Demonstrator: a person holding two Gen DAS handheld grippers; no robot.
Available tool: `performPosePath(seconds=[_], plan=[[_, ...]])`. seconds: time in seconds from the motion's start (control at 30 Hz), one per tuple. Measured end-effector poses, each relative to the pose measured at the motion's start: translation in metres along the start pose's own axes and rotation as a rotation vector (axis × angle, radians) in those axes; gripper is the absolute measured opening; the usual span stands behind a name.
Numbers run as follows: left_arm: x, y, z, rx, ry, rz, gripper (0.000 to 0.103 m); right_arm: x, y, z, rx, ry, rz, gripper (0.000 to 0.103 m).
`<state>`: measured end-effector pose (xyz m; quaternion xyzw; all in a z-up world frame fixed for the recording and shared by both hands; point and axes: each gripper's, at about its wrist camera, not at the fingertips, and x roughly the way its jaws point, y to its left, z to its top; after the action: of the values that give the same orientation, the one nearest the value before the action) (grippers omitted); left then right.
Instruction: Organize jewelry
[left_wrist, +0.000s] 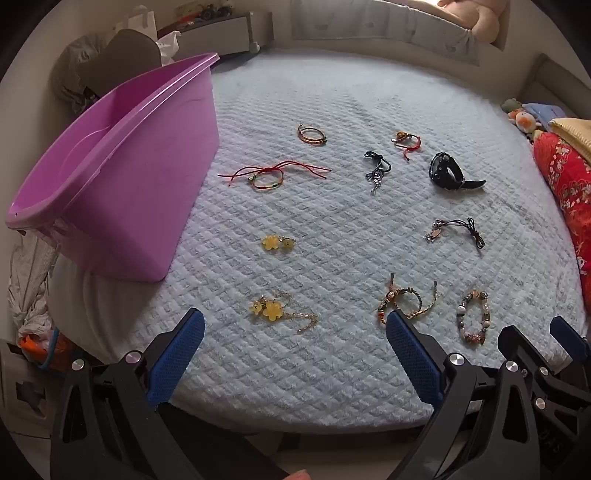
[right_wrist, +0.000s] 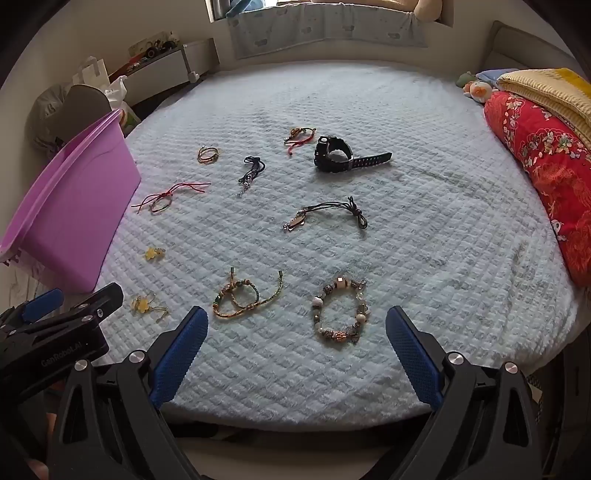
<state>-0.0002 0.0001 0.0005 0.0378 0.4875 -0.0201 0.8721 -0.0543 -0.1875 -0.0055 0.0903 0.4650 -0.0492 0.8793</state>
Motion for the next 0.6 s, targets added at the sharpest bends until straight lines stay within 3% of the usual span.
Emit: performPosePath(seconds=[0.6], plan=[[0.0013,0.0005,-0.0012,0.001,0.007,-0.003,0.097,0.0018,-0.0005,-0.0002,0.003,0.011,0.008,0.093]])
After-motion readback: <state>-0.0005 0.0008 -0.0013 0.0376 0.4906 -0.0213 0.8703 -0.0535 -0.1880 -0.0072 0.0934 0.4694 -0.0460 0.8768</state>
